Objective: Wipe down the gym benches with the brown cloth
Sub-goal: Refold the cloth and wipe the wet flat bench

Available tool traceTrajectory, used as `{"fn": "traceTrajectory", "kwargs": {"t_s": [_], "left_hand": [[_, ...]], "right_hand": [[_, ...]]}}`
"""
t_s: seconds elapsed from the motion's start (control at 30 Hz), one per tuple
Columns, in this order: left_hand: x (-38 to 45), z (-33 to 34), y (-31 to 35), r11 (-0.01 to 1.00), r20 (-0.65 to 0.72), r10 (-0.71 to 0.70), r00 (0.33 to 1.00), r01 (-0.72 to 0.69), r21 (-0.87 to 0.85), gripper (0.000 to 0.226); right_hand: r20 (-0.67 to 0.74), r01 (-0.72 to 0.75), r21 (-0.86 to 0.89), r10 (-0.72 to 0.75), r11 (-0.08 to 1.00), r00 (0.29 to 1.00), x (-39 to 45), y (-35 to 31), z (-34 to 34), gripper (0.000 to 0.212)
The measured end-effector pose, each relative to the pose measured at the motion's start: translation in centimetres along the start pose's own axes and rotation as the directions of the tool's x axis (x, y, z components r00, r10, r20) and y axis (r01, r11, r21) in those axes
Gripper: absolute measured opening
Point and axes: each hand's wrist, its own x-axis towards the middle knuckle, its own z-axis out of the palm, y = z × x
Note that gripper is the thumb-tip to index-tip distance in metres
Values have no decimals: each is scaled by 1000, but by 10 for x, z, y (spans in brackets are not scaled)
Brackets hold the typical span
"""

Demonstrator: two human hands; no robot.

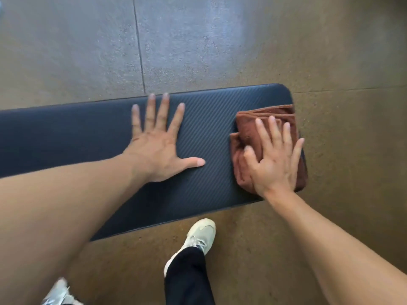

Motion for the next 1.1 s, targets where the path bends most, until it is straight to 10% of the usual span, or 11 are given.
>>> {"fn": "traceTrajectory", "kwargs": {"t_s": [0.3,0.5,0.77,0.97,1.1], "left_hand": [[-154,79,-124,966,-268,255,929,-255,37,70],[-263,110,-280,975,-241,216,946,-198,97,71],[-334,118,-386,995,-370,-77,926,47,-88,73],[-315,106,-390,990,-343,-139,929,119,-80,83],[-258,73,-357,966,-318,-243,916,198,-166,94]], "right_hand": [[-50,-91,34,93,995,994,-83,-128,40,74],[73,178,-38,-175,983,982,-164,-296,82,70],[182,671,12,-661,741,728,-216,-494,130,68],[163,833,-7,-822,553,546,-149,-512,130,66],[131,722,-41,-712,691,689,-78,-478,108,70]]}}
